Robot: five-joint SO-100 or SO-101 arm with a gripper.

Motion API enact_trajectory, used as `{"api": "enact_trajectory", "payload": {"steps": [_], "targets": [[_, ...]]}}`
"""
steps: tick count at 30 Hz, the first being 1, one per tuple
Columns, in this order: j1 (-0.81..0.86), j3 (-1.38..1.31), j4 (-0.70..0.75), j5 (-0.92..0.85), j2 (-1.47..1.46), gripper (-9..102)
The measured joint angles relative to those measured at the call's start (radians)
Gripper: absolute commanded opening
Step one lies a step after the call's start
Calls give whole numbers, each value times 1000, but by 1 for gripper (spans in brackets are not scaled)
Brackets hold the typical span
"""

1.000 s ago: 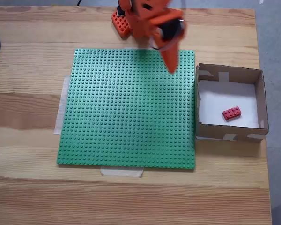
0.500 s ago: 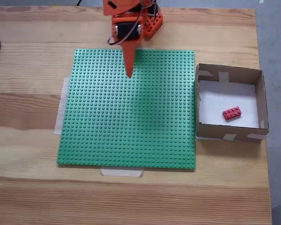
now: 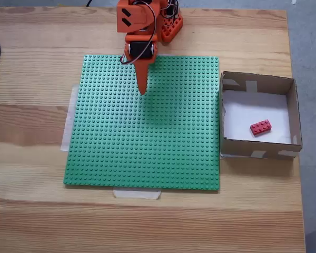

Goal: Pick the red lego block and put it in the box.

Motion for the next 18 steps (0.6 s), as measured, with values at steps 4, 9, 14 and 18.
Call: {"api": "enact_trajectory", "payload": {"steps": [4, 9, 14, 18], "targets": [[0, 35, -20, 17, 12, -1], [0, 87, -38, 20, 32, -1], [0, 135, -52, 26, 63, -1], [-5, 169, -66, 26, 81, -1]]}}
